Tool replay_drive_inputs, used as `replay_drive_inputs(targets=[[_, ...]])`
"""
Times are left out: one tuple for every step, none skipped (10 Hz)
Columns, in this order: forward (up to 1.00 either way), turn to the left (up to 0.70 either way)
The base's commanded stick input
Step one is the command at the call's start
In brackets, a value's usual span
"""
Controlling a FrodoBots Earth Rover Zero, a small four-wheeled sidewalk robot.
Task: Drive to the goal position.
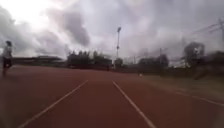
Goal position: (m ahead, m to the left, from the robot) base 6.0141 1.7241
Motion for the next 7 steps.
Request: replay_drive_inputs(targets=[[0.85,0.00],[0.85,0.00],[0.85,0.00],[0.85,0.00],[0.85,0.00],[0.85,0.00],[0.85,0.00]])
